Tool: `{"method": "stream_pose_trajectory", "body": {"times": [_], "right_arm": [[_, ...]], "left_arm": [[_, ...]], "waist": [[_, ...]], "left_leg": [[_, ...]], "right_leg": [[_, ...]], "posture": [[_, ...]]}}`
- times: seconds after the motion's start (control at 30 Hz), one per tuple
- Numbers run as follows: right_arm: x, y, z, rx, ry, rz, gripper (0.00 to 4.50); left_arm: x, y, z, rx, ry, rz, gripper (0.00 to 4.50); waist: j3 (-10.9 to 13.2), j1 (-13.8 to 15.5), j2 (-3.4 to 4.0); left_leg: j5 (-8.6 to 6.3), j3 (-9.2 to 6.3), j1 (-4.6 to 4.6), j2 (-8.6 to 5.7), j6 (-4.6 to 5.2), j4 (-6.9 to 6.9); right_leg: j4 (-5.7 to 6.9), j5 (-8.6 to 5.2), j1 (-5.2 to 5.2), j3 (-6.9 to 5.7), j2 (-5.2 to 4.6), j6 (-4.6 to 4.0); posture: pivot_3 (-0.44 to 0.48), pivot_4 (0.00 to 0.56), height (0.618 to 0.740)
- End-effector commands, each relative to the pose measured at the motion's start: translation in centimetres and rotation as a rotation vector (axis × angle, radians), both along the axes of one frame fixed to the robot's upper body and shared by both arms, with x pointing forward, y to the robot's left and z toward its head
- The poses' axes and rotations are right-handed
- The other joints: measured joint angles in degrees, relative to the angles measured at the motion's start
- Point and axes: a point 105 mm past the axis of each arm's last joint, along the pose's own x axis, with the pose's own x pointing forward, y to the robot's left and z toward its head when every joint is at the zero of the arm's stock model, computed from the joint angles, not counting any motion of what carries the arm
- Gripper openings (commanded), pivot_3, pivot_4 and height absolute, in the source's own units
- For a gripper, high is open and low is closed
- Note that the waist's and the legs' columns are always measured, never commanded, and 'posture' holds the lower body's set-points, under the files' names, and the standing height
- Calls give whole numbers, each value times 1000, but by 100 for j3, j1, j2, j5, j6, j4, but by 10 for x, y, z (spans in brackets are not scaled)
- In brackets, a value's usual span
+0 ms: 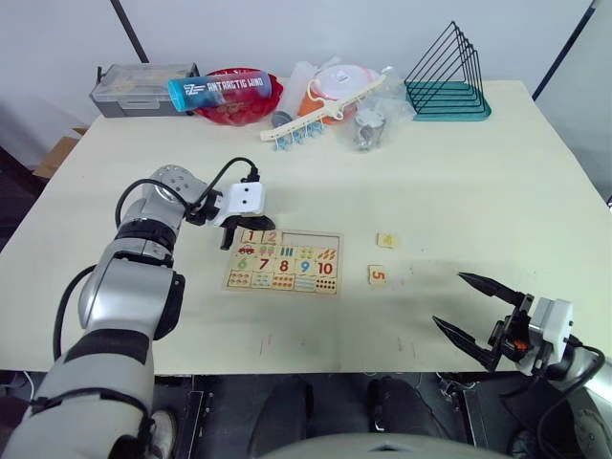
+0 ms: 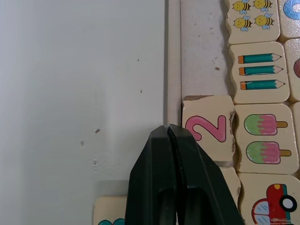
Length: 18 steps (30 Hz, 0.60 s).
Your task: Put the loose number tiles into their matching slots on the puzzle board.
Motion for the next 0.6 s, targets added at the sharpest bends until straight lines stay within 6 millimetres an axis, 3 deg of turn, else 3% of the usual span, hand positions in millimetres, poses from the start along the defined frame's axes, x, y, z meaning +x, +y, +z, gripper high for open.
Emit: {"method": "stream_pose_trajectory", "body": {"times": [0.03, 0.33, 0.6], "right_arm": [[0, 2, 4, 5, -20, 15, 4500], [2, 3, 5, 5, -25, 19, 4500], [2, 1, 6, 4, -27, 20, 4500]], "left_arm": [[0, 5, 5, -7, -21, 3, 61], [3, 3, 13, -48, -43, 21, 61], [8, 2, 39, -270, -44, 87, 61]], "waist": [[0, 0, 0], [0, -1, 0], [0, -3, 0]], "left_leg": [[0, 0, 0, 0, 0, 0], [0, 0, 0, 0, 0, 0], [0, -1, 0, 0, 0, 0]], "right_leg": [[0, 0, 0, 0, 0, 0], [0, 0, 0, 0, 0, 0], [2, 0, 0, -1, 0, 0]], "posture": [[0, 150, 740], [0, 150, 740], [0, 150, 740]]}}
